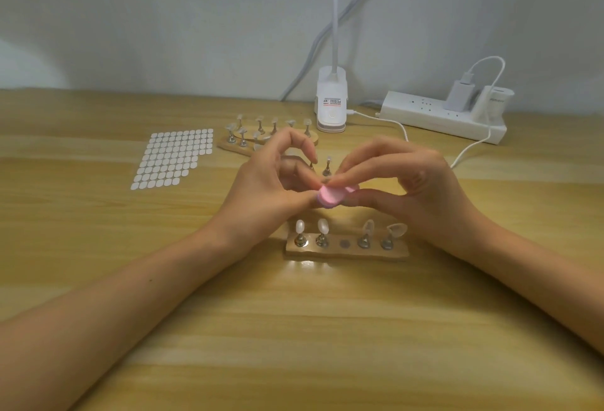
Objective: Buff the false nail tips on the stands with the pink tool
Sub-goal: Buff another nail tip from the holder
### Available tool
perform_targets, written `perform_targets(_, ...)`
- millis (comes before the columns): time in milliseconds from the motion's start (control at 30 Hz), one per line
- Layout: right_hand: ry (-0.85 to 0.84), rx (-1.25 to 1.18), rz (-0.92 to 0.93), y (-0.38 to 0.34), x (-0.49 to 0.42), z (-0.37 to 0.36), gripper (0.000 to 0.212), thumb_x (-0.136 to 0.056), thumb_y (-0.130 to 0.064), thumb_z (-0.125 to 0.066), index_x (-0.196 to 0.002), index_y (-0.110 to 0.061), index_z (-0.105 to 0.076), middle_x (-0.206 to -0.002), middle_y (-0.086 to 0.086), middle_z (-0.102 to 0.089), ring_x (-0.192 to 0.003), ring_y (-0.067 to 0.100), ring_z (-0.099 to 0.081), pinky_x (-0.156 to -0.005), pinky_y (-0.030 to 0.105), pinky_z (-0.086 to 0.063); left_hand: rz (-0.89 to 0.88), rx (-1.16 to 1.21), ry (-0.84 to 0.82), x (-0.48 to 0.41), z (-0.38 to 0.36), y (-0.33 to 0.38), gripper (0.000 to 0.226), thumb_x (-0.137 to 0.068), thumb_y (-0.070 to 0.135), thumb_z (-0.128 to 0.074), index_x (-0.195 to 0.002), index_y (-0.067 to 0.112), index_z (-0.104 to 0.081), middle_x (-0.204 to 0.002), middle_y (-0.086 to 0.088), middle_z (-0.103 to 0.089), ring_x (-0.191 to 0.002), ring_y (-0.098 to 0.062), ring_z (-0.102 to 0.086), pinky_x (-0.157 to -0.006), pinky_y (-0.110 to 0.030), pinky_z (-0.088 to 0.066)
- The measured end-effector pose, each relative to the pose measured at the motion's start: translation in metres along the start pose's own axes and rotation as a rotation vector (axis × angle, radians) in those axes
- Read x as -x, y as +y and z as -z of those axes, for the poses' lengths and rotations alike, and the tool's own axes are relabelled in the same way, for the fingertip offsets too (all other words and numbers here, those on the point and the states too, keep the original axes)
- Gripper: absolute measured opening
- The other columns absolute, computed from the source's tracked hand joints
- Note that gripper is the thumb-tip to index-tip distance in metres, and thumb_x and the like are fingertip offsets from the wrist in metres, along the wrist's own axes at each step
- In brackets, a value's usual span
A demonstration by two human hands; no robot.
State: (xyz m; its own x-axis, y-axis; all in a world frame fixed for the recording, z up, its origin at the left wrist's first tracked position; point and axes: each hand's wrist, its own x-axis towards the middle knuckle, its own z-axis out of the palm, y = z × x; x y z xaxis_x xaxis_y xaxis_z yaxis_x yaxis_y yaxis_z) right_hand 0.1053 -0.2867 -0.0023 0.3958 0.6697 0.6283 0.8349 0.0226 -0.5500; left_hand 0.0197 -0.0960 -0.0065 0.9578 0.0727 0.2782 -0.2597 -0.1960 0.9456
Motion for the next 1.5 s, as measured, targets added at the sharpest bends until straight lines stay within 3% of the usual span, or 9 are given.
perform_targets(100,0.066,-0.014,-0.058,0.0008,-0.0015,0.0008,0.023,-0.081,-0.021,-0.075,-0.103,-0.014,-0.074,-0.095,0.008,-0.071,-0.088,0.022,-0.069,-0.079,0.044,-0.057,0.021,-0.018,0.019,0.0000,0.0001,0.0000,0.044,-0.072,0.005,-0.086,-0.098,0.018,-0.053,-0.077,-0.006,-0.077,-0.077,-0.022,-0.076,-0.066,-0.025,-0.055)
perform_targets(233,0.018,0.010,-0.012,0.0006,-0.0010,0.0000,0.024,-0.081,-0.020,-0.076,-0.104,-0.015,-0.074,-0.095,0.008,-0.070,-0.088,0.022,-0.068,-0.080,0.038,-0.057,0.009,-0.022,0.000,0.0002,-0.0007,0.0007,0.043,-0.074,0.006,-0.085,-0.097,0.020,-0.052,-0.075,-0.006,-0.076,-0.076,-0.023,-0.075,-0.064,-0.021,-0.053)
perform_targets(333,0.086,-0.015,-0.093,0.0011,-0.0018,0.0004,0.022,-0.081,-0.022,-0.075,-0.103,-0.015,-0.075,-0.094,0.008,-0.070,-0.087,0.021,-0.069,-0.080,0.045,-0.057,0.013,-0.025,0.007,-0.0001,-0.0006,0.0004,0.044,-0.074,0.002,-0.085,-0.097,0.021,-0.053,-0.076,-0.007,-0.076,-0.077,-0.024,-0.076,-0.065,-0.022,-0.053)
perform_targets(433,0.027,0.008,-0.029,0.0004,-0.0010,0.0003,0.022,-0.082,-0.023,-0.075,-0.104,-0.017,-0.074,-0.094,0.007,-0.070,-0.088,0.020,-0.068,-0.080,0.038,-0.057,0.007,-0.028,0.002,0.0003,-0.0011,0.0006,0.044,-0.074,0.003,-0.085,-0.097,0.022,-0.052,-0.077,-0.009,-0.076,-0.079,-0.031,-0.076,-0.063,-0.023,-0.053)
perform_targets(767,0.082,-0.003,-0.103,0.0025,-0.0017,0.0043,0.024,-0.081,-0.024,-0.075,-0.103,-0.013,-0.076,-0.094,0.010,-0.070,-0.087,0.023,-0.069,-0.078,0.047,-0.055,0.024,-0.005,0.008,0.0003,-0.0008,0.0005,0.044,-0.074,0.001,-0.085,-0.099,0.017,-0.052,-0.077,-0.007,-0.077,-0.076,-0.021,-0.076,-0.065,-0.021,-0.054)
perform_targets(967,0.005,0.008,-0.011,-0.0009,-0.0014,0.0000,0.022,-0.083,-0.024,-0.074,-0.103,-0.015,-0.075,-0.094,0.009,-0.069,-0.087,0.022,-0.068,-0.078,0.043,-0.056,0.027,0.018,0.009,-0.0003,-0.0001,-0.0009,0.042,-0.075,0.002,-0.084,-0.098,0.016,-0.051,-0.078,-0.009,-0.076,-0.078,-0.025,-0.076,-0.057,-0.015,-0.050)
perform_targets(1033,0.070,0.010,-0.064,0.0006,-0.0015,0.0024,0.023,-0.082,-0.024,-0.075,-0.102,-0.014,-0.075,-0.093,0.010,-0.070,-0.086,0.021,-0.068,-0.077,0.045,-0.056,0.032,0.021,0.017,0.0000,0.0001,-0.0010,0.043,-0.074,0.001,-0.084,-0.098,0.016,-0.051,-0.078,-0.009,-0.076,-0.076,-0.021,-0.076,-0.058,-0.015,-0.050)
perform_targets(1167,-0.031,0.041,0.042,-0.0022,-0.0007,-0.0013,0.020,-0.082,-0.020,-0.077,-0.101,-0.012,-0.077,-0.093,0.008,-0.069,-0.087,0.021,-0.068,-0.079,0.040,-0.055,0.024,0.032,0.000,-0.0006,0.0003,-0.0017,0.042,-0.075,0.001,-0.084,-0.096,0.017,-0.051,-0.073,-0.005,-0.074,-0.066,-0.011,-0.071,-0.056,-0.014,-0.048)
perform_targets(1500,0.070,0.056,-0.058,-0.0007,-0.0029,0.0046,0.022,-0.082,-0.025,-0.075,-0.102,-0.016,-0.076,-0.093,0.010,-0.070,-0.086,0.024,-0.067,-0.075,0.046,-0.055,0.025,-0.002,0.030,0.0012,-0.0008,0.0013,0.045,-0.075,0.002,-0.084,-0.102,0.014,-0.051,-0.078,-0.008,-0.077,-0.076,-0.019,-0.077,-0.062,-0.018,-0.053)
